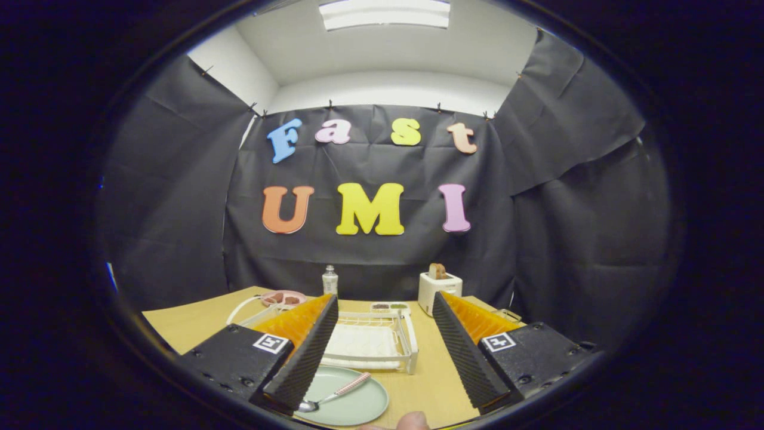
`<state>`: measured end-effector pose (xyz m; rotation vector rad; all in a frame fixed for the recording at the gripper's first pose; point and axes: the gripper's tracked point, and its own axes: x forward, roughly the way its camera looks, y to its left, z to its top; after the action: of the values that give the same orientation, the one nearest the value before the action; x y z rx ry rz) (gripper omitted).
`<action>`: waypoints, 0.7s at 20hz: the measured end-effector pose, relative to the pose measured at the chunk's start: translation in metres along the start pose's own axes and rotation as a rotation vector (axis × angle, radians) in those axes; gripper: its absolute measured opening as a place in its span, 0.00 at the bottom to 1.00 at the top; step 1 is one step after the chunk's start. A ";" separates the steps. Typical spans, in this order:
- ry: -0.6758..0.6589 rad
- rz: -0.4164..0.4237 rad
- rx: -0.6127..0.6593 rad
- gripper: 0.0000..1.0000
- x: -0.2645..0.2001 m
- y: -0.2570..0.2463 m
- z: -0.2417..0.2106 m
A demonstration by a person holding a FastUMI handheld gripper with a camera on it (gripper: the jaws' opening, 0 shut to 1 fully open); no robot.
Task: Take the plate from the dish rack, then take the spoon from the basket and place it into the plate.
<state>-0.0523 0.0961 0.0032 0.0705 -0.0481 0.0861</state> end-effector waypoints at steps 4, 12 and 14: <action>-0.004 -0.018 0.014 1.00 -0.004 -0.008 0.002; 0.013 -0.029 0.009 1.00 0.001 -0.008 -0.006; 0.012 -0.025 0.009 1.00 0.001 -0.005 -0.006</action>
<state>-0.0502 0.0912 -0.0033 0.0793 -0.0349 0.0614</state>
